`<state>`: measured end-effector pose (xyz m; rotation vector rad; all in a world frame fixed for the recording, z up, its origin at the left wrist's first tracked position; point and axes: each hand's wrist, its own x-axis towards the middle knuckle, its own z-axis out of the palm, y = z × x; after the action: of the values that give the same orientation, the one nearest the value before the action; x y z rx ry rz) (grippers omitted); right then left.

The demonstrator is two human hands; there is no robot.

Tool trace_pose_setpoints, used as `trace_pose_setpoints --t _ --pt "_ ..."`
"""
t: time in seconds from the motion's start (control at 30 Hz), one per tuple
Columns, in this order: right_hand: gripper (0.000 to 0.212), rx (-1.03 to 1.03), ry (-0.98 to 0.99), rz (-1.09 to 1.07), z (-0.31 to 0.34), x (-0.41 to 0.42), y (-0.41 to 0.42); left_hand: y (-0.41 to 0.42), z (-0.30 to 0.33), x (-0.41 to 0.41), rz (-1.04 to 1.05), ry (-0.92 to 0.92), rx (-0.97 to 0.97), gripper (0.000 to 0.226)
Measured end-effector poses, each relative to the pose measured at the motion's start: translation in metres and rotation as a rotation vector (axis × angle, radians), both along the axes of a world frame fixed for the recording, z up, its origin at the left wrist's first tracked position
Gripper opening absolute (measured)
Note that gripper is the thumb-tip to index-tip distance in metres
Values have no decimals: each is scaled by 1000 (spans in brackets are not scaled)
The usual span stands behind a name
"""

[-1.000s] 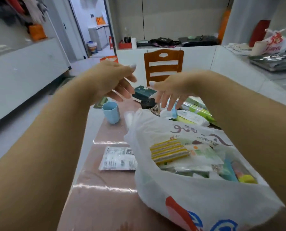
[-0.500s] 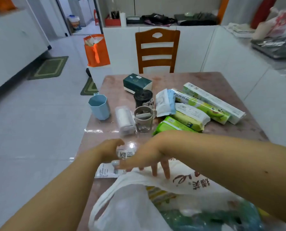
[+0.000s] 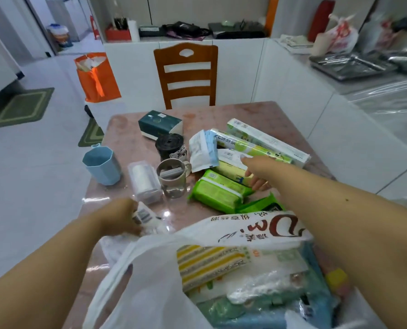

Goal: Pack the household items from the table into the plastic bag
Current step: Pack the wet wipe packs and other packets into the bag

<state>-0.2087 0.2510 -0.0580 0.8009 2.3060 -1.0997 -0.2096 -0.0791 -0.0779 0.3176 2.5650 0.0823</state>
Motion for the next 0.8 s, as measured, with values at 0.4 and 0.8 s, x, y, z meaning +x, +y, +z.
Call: trace_pose_setpoints --t 0.4,0.8 --pt "89 -907 291 -99 2 -5 -2 133 87 -52 681 11 1071 37" --pt "68 -395 315 -401 -12 -30 11 181 6 -24 1094 -682 1477 25"
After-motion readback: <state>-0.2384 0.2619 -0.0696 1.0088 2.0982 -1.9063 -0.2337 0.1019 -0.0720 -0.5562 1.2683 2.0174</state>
